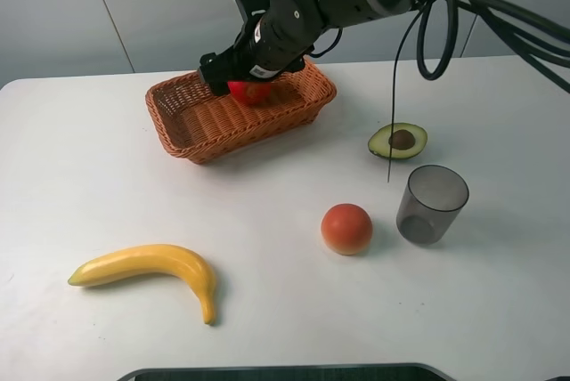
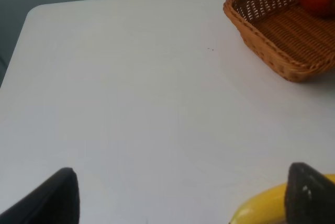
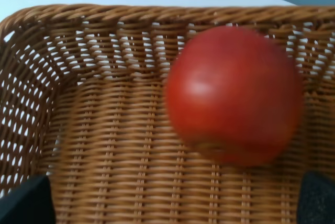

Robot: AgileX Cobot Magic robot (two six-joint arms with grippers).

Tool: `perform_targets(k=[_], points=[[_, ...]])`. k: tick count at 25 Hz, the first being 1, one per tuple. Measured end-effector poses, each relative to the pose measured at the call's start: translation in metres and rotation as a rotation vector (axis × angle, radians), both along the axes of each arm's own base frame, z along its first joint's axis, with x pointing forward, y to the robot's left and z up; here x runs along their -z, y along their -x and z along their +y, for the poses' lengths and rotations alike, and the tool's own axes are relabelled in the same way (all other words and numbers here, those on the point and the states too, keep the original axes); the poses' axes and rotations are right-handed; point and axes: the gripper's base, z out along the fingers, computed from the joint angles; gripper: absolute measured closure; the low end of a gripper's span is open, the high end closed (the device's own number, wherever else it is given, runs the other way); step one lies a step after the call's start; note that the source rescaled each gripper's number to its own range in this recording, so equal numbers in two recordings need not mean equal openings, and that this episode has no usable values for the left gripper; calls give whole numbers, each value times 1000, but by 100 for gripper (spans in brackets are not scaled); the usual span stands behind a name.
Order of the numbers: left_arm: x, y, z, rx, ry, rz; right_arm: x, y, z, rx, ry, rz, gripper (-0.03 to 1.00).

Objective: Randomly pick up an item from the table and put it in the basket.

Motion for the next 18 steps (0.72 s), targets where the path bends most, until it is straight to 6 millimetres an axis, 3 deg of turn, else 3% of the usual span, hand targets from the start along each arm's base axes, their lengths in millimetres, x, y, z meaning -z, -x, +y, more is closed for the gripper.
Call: perform_targets(k=[9,13,18], points=[[0,0,0,0,0,0,-39,15,-20,39,86,102,-3],[0,0,0,0,0,0,-59,17,-45,100,109,187,-3],[0,0,0,0,0,0,-68,21,-91,203,113,283,-3]])
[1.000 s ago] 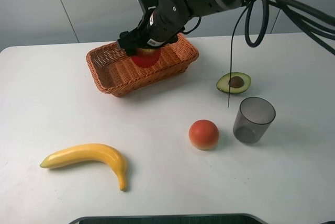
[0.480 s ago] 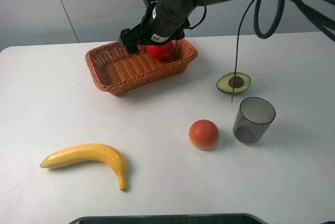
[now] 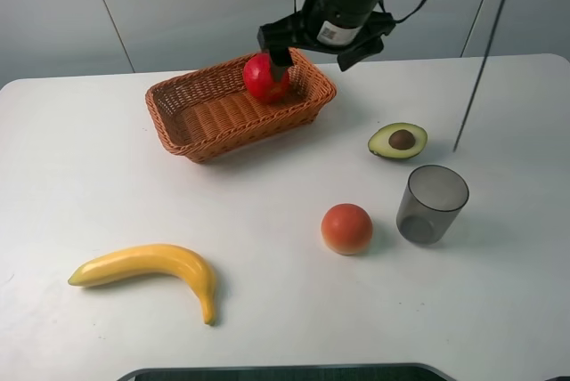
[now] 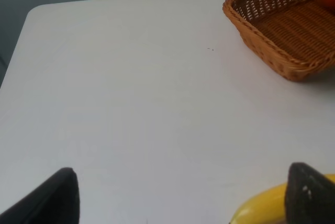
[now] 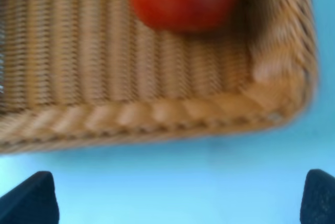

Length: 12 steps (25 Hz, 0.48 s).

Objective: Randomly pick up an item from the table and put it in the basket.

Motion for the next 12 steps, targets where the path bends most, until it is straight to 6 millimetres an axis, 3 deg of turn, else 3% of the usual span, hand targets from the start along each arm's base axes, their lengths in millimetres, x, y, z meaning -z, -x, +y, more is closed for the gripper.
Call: perform_targets(k=[6,12], points=[[0,0,0,0,0,0,-13,16,-74,167,-20,47,-3],[0,0,0,0,0,0,-32,55,-142,304,-38,29,-3]])
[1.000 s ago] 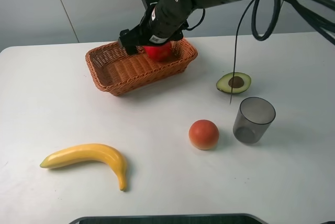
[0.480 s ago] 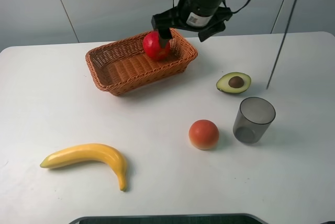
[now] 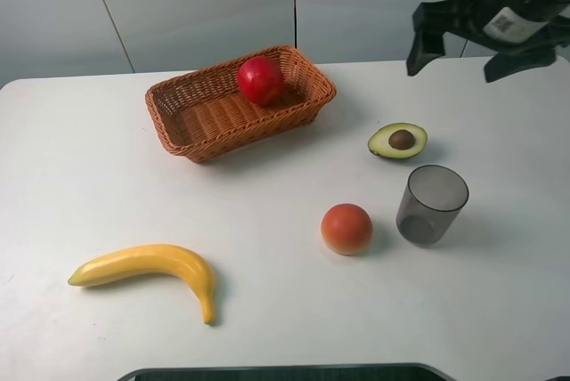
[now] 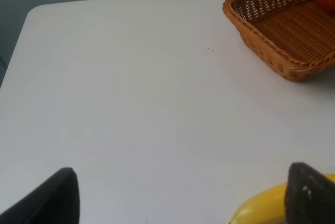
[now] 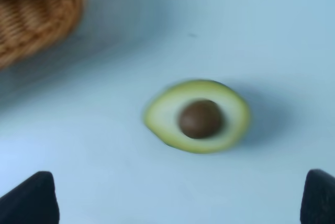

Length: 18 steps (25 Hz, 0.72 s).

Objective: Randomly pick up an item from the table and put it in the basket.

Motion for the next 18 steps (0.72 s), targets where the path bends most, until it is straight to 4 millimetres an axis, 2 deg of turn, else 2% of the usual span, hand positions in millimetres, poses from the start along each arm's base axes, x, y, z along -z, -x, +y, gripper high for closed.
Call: perform_targets(k=[3,6,13,18], points=[[0,0,0,0,0,0,-11,26,-24,43,5,-25,-3],[0,0,0,0,0,0,-26,55,-38,71,0,-76,-3],[0,0,0,0,0,0,-61,125,-48,70,-32,-306,-3],[0,0,0,0,0,-1,-76,176,-54,29,-27,-458,-3]])
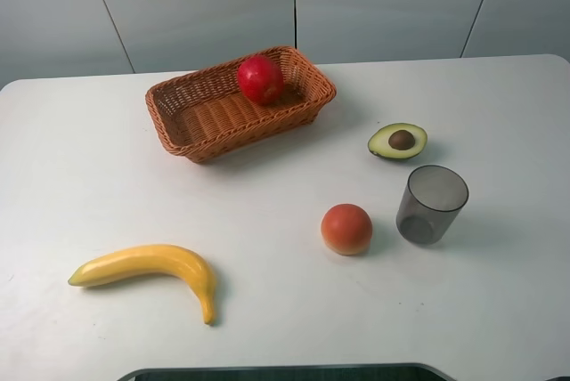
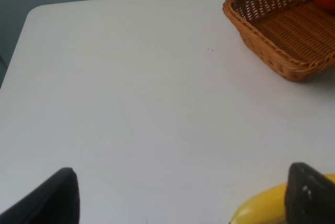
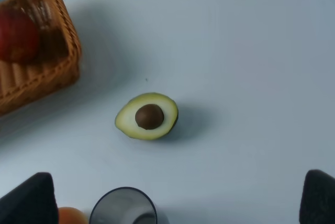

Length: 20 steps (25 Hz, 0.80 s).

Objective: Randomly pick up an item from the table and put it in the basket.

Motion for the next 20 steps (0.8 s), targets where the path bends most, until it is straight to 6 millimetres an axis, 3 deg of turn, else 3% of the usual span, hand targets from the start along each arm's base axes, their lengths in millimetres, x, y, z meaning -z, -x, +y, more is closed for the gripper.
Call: perform_targets(k=[4,9,17,20], points=[[0,0,0,0,0,1,1,37,-4,-32,28,-55,-3],[0,0,0,0,0,1,20,72,-9,-55,51,-72,-3],[0,0,0,0,0,1,53,113,-14,-107,114,-168,-3],[0,0,0,0,0,1,57,120,-14,-113,122,-217,-3]])
